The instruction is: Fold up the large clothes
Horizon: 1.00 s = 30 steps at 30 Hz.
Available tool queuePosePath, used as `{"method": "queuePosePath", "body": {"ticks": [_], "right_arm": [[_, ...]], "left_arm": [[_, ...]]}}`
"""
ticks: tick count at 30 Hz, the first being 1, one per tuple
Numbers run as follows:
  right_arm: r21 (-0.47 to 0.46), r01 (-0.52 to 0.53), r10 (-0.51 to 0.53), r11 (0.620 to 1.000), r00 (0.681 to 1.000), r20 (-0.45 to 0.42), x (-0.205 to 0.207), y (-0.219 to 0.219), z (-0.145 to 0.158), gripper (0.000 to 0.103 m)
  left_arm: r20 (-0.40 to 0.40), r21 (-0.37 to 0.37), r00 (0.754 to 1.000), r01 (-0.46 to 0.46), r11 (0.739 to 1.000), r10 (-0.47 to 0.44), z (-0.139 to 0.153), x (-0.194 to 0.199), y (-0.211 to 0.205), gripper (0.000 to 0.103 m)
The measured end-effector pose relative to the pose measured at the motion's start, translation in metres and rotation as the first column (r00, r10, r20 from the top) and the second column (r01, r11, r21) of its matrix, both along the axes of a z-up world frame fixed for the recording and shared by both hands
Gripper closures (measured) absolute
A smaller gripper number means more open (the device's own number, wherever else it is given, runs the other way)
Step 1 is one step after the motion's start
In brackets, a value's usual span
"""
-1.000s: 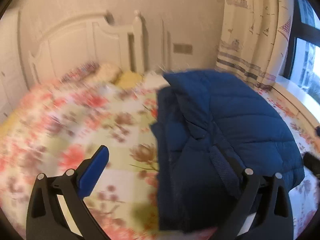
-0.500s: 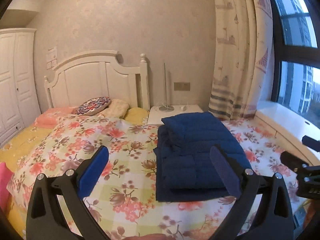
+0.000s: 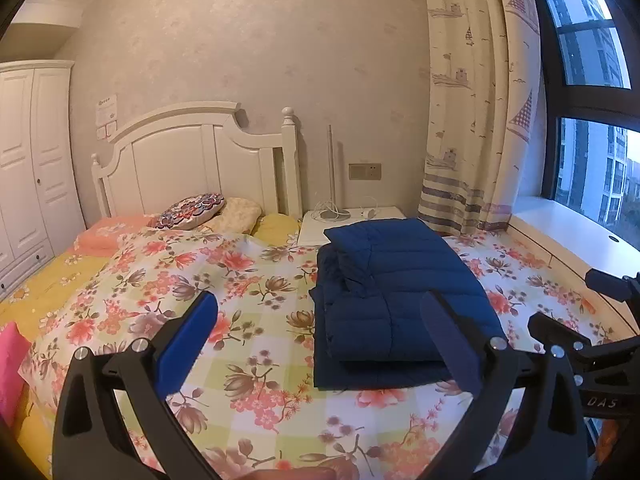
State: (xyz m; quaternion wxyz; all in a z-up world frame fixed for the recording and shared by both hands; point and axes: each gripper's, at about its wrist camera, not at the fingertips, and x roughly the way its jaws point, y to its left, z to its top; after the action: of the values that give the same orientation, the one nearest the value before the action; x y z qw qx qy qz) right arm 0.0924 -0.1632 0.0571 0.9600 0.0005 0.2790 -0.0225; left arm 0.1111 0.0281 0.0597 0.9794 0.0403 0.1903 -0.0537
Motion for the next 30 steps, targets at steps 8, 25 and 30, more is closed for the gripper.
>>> {"method": "queuePosePath", "body": {"ticks": [8, 25, 30], "right_arm": [[0.0, -0.008, 0.008, 1.0, 1.0, 0.01, -0.0029, 0.0044, 0.0028, 0.005], [0.002, -0.011, 0.011, 1.0, 1.0, 0.009, -0.0031, 0.0058, 0.0032, 0.005], [0.003, -0.012, 0.012, 1.0, 1.0, 0.014, -0.0033, 0.0071, 0.003, 0.005]], "left_arm": [[0.001, -0.001, 1.0, 0.007, 1.0, -0.007, 0.0007, -0.0022, -0.0012, 0.002], [0.005, 0.002, 1.0, 0.009, 1.0, -0.009, 0.0015, -0.0035, -0.002, 0.002], [0.005, 0.002, 1.0, 0.008, 1.0, -0.008, 0.0015, -0.0037, -0.0029, 0.002]]}}
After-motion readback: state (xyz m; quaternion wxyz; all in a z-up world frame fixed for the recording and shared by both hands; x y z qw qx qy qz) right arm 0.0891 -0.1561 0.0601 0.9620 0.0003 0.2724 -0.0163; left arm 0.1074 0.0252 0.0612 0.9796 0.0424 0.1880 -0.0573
